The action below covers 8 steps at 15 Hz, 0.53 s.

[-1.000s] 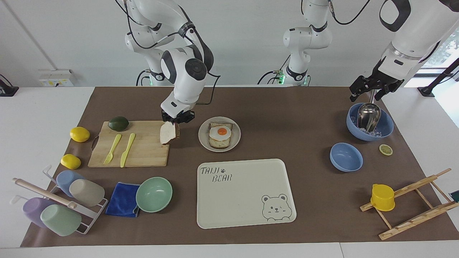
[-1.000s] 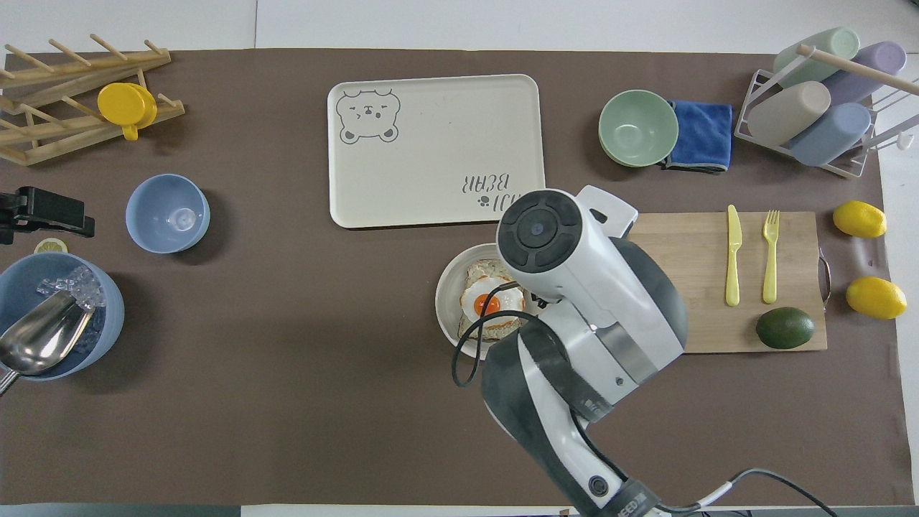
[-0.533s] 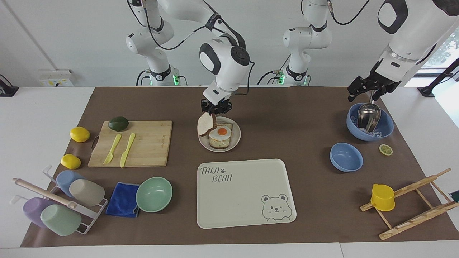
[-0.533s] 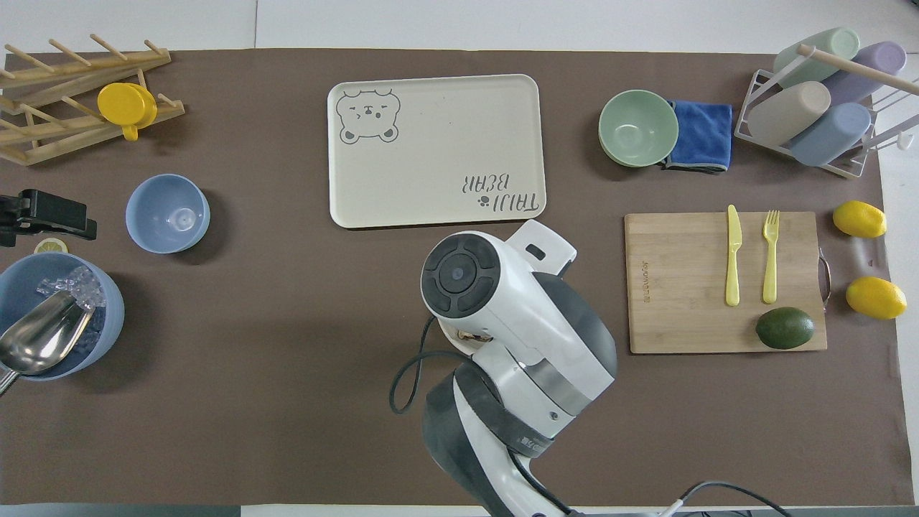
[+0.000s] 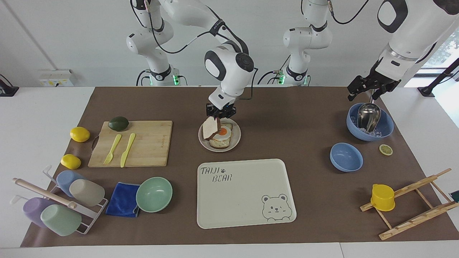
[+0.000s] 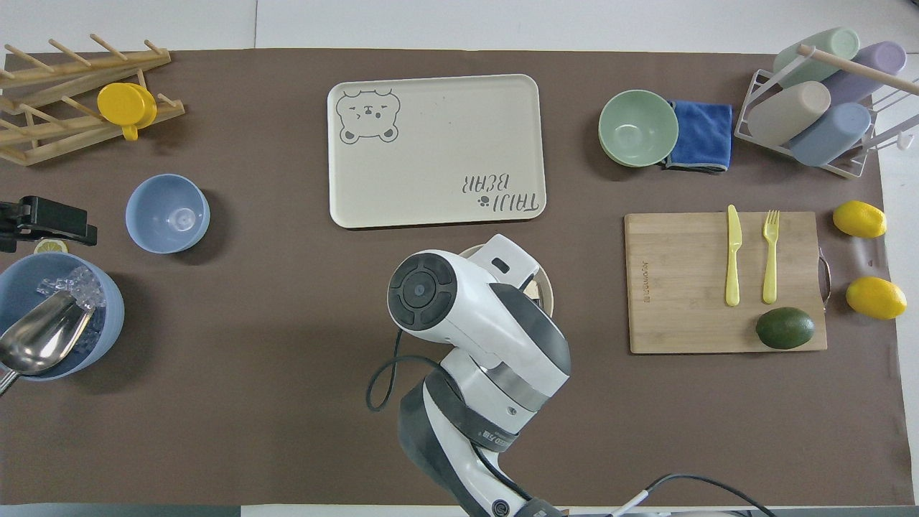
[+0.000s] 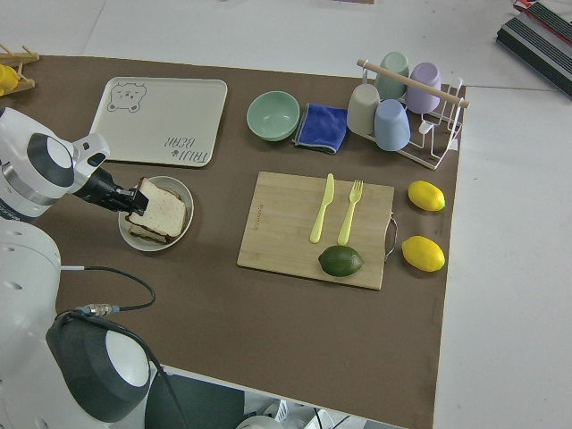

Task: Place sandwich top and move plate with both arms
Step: 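Lower the bread slice onto the egg-topped bread with the right gripper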

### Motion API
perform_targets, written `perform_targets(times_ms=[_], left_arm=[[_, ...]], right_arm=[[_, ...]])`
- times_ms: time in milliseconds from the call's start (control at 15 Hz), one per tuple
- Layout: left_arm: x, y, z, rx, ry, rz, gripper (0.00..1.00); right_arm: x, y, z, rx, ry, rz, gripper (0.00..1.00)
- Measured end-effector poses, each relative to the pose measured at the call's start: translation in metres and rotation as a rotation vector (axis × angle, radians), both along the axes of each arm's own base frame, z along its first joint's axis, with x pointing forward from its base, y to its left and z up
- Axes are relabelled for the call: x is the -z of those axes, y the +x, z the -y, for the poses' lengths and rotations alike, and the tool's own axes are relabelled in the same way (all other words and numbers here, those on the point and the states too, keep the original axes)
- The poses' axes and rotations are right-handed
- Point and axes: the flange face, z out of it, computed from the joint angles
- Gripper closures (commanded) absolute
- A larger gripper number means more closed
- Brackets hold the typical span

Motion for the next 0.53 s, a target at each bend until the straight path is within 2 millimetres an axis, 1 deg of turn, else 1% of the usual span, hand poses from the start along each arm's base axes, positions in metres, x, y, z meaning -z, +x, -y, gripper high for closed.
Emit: perform_targets(times_ms=[200,533], left_arm=[[0.003,0.000,-0.001,-0.002,0.000,0.005,0.00],[0.007,-0.001,-0.001,-0.002,-0.001,0.007,0.00]], right_arm=[[-0.003,0.001,-0.001,0.000,0.004,0.005,1.00],[-0.021,0.006,-0.005,0.028,0.008,0.022,1.00]])
